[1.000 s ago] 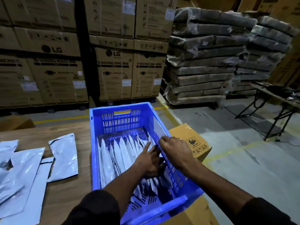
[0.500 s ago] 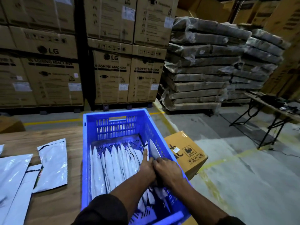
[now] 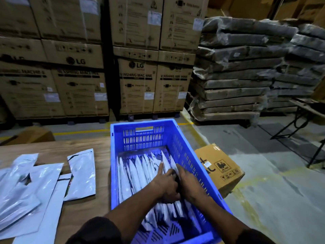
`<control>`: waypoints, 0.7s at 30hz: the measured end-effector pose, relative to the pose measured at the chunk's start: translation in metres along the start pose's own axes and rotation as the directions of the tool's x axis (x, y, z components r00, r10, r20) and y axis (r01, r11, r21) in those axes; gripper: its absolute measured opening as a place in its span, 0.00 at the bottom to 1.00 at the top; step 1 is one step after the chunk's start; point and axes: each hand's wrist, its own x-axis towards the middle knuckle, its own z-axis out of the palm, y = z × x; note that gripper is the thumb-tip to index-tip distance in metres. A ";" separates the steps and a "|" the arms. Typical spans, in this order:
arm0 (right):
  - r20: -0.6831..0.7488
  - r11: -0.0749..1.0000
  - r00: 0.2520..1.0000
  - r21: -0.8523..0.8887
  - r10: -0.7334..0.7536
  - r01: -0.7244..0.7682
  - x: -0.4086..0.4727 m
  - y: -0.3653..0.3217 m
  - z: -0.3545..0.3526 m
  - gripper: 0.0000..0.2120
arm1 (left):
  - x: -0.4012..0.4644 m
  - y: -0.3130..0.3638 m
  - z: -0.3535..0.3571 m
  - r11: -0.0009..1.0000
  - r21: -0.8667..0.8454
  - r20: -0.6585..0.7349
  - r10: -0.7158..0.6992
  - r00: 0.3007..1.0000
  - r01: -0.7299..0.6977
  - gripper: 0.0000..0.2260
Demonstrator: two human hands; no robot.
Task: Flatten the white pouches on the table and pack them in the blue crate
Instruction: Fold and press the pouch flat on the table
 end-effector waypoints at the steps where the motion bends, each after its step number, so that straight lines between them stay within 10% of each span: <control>1: -0.018 0.999 1.000 0.050 -0.010 0.011 -0.001 -0.001 -0.002 0.29 | -0.003 -0.002 0.001 0.999 -0.050 -0.029 0.013 0.999 -0.015 0.22; 7: -0.052 0.984 0.999 0.181 0.012 -0.002 0.000 0.003 0.006 0.20 | -0.030 -0.003 0.010 0.961 -0.188 -0.255 -0.246 0.935 0.202 0.27; 11: 0.004 0.984 0.994 0.142 0.106 -0.106 0.003 -0.004 0.010 0.23 | -0.039 -0.003 0.024 0.789 -0.292 -0.063 -0.580 0.812 0.541 0.36; 15: 0.078 0.967 0.981 0.168 0.180 -0.191 0.007 -0.013 0.012 0.41 | -0.038 -0.004 0.034 0.716 -0.416 0.093 -0.579 0.810 0.560 0.32; 21: 0.108 0.954 0.965 0.159 0.240 -0.255 0.015 -0.002 0.012 0.32 | -0.033 0.012 0.042 0.803 -0.442 -0.008 -0.450 0.893 0.400 0.31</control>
